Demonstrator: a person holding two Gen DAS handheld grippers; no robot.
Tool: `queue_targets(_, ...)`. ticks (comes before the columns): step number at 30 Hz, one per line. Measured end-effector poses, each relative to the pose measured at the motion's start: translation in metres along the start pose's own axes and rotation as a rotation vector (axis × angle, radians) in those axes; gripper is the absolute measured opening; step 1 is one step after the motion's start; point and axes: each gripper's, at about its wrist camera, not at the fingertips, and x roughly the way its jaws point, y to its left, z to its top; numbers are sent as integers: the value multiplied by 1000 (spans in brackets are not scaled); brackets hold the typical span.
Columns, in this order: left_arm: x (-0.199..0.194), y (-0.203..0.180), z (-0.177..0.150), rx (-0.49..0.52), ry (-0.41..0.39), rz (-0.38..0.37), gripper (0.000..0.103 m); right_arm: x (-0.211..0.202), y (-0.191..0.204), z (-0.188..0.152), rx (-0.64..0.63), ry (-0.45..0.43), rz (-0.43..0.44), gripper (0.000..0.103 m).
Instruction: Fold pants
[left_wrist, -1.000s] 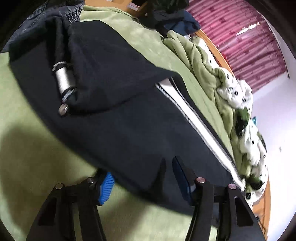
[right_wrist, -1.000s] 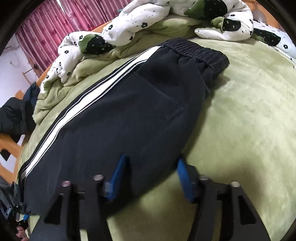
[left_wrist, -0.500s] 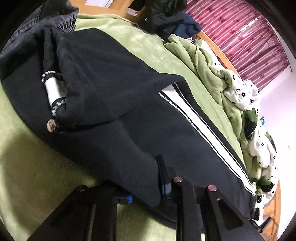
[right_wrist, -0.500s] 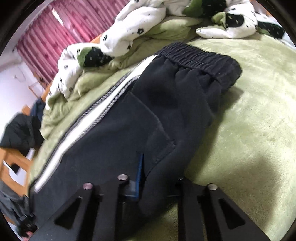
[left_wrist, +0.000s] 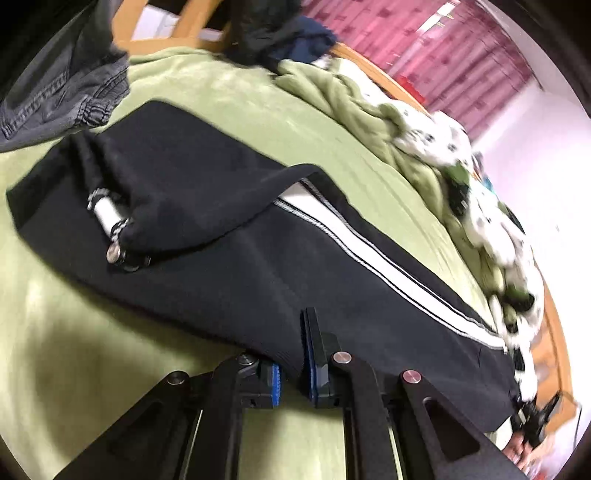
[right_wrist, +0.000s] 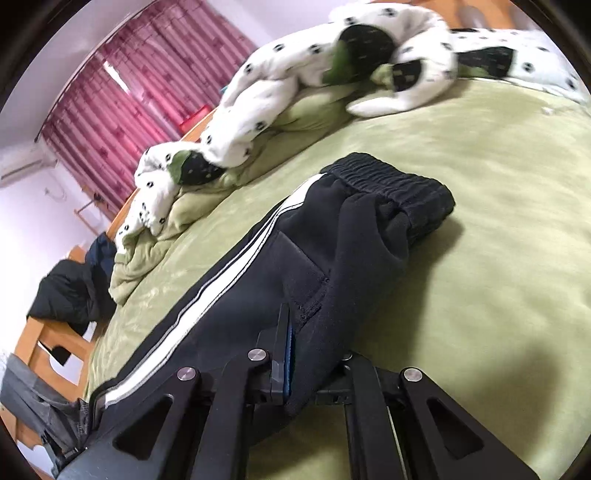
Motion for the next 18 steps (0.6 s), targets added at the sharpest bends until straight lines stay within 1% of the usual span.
queue_targets(3, -20, -4, -35, -5, 23, -43, 10, -39, -30, -5, 18, -13, -4, 6)
queue_targets(5, -34, -4, -65, -7, 60, -67, 10, -65, -49, -9, 16, -28, -9, 6)
queue_targets(7, -45, -7, -86, 24, 84, -84, 11, -96, -77, -16, 28, -38, -6, 6)
queue_targets(8, -50, -9, -94, 54, 88, -83, 11, -105, -85, -19, 36, -42, -8, 6)
queue_targets(9, -54, -15, -101, 96, 92, -63, 11, -116, -101, -27, 55, -37, -21, 7)
queue_targets(10, -56, -21, -106, 138, 92, -32, 11, -119, -109, -32, 58, -18, -36, 7)
queue_targets(11, -57, -25, -110, 174, 87, -3, 12, -118, -116, -38, 45, 24, -61, 8)
queue_targets(12, -56, -27, -112, 196, 89, 23, 12, -115, -120, -42, 23, 62, -81, 11)
queue_targets(13, -54, -27, -111, 198, 101, 36, 13, -113, -120, -43, 0, 77, -104, 16)
queue_targets(14, -53, -25, -111, 184, 124, 45, 16, -114, -119, -43, -20, 71, -128, 22)
queue_targets(15, -53, -22, -110, 166, 137, 47, 19, -118, -118, -43, -37, 43, -160, 36)
queue_targets(16, -54, -20, -111, 149, 149, 44, 23, -127, -116, -42, -49, -14, -193, 42)
queue_targets(17, -57, -21, -111, 144, 147, 38, 23, -134, -115, -40, -49, -64, -210, 44)
queue_targets(18, -60, -20, -111, 145, 140, 37, 23, -137, -117, -38, -44, -89, -211, 51)
